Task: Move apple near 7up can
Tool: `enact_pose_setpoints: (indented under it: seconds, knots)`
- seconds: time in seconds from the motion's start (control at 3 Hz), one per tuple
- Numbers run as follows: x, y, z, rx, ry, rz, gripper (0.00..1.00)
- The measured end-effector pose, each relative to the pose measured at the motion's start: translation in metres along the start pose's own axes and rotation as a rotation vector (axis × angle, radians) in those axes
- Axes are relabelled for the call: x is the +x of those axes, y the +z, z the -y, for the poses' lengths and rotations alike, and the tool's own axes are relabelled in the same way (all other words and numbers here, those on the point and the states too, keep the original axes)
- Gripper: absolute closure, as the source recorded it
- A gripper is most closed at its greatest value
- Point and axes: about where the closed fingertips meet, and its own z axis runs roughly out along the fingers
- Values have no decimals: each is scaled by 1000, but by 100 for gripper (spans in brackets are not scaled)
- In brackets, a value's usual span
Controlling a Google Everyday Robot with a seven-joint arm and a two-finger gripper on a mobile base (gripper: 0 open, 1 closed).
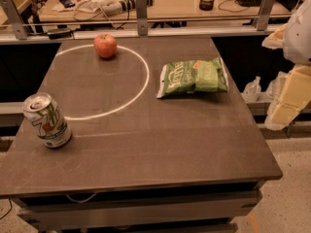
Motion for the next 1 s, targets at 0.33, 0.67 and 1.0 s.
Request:
enact_pose_setpoints:
  seconds: [0.33, 0.67, 1.0]
  knots:
    - [-1, -1, 0, 8, -2, 4, 0]
    - [-8, 0, 10, 57, 38, 52, 0]
    - [-20, 14, 33, 123, 204, 193, 0]
